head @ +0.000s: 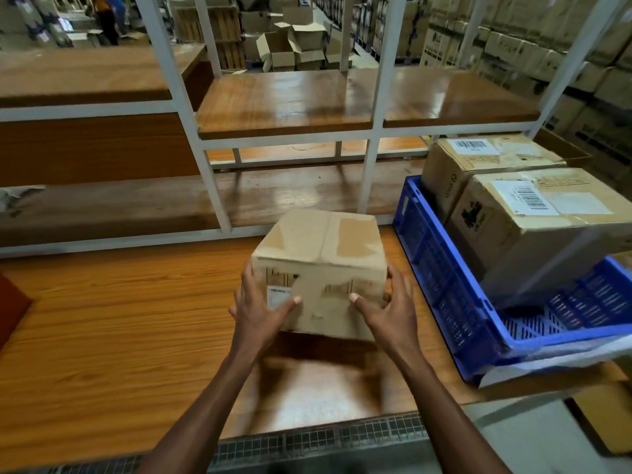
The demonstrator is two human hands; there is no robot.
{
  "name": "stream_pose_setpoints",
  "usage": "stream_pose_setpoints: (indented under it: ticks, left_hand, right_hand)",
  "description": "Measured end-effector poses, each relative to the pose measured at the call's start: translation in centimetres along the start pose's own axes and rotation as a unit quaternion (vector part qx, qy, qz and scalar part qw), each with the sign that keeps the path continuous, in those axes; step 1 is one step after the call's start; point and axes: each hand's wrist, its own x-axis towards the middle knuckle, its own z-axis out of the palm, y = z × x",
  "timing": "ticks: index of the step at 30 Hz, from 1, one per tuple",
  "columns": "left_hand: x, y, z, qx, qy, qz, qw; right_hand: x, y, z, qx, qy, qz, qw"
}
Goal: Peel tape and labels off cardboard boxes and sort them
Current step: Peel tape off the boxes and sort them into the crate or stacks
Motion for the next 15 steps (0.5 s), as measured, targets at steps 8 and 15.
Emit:
stream_pose_setpoints:
  ticks: [8, 15]
  left_hand:
    - [-0.6, -2.9, 0.5, -0.188, -0.040, -0.126, 0.973]
    - [-1.0, -1.1, 2.9, -0.200, -0.053, -0.194, 0.959]
  right_hand:
    - [-4.7, 3.4, 4.0, 0.089, -0.001, 0.088, 0.992]
    - [-3.6, 3.6, 4.1, 0.145, -0.021, 0.137, 0.980]
